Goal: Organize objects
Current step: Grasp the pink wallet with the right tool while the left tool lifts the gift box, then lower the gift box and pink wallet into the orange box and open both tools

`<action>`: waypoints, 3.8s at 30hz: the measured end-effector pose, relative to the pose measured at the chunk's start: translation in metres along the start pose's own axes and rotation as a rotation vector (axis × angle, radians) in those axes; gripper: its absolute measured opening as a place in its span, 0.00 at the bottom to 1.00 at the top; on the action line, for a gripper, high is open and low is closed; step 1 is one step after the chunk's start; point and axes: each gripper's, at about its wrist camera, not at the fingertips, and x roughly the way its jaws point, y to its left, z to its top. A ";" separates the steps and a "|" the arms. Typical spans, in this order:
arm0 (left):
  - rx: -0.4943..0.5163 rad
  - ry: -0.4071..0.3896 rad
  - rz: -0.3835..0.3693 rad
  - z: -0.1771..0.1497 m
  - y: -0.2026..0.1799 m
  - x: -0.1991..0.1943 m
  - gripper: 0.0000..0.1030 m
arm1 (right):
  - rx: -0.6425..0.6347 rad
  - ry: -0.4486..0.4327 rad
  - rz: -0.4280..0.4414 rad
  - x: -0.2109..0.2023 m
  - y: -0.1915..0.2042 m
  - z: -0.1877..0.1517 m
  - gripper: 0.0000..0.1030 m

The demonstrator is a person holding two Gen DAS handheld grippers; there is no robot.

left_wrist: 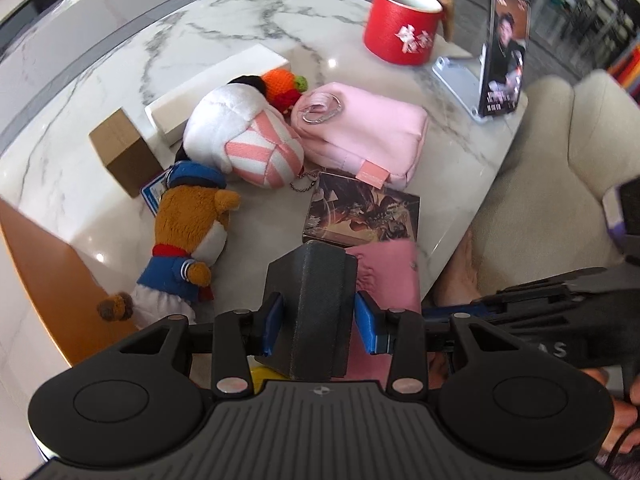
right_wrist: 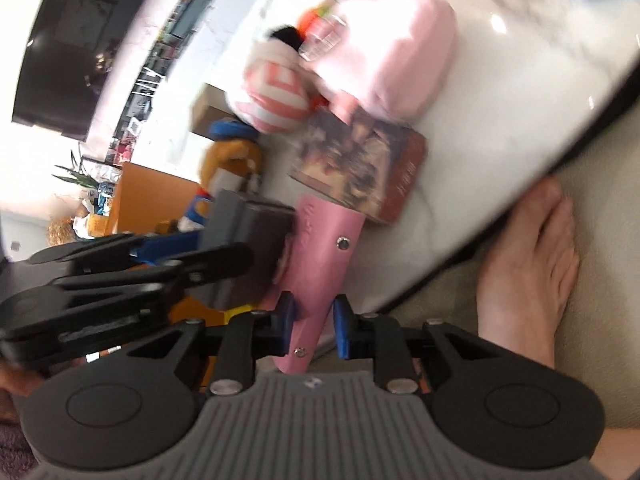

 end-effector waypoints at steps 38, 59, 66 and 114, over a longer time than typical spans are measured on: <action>-0.590 -0.365 0.044 -0.139 0.109 -0.169 0.44 | -0.578 -0.119 0.149 -0.026 0.223 -0.050 0.15; -0.832 -0.171 -0.086 -0.159 0.153 -0.091 0.43 | -0.900 -0.044 -0.317 0.051 0.227 -0.084 0.15; -0.846 -0.126 -0.118 -0.160 0.152 -0.081 0.43 | -0.972 -0.002 -0.390 0.063 0.229 -0.091 0.14; -0.948 -0.072 -0.245 -0.153 0.147 -0.055 0.41 | -0.528 0.104 -0.095 0.029 0.171 -0.041 0.21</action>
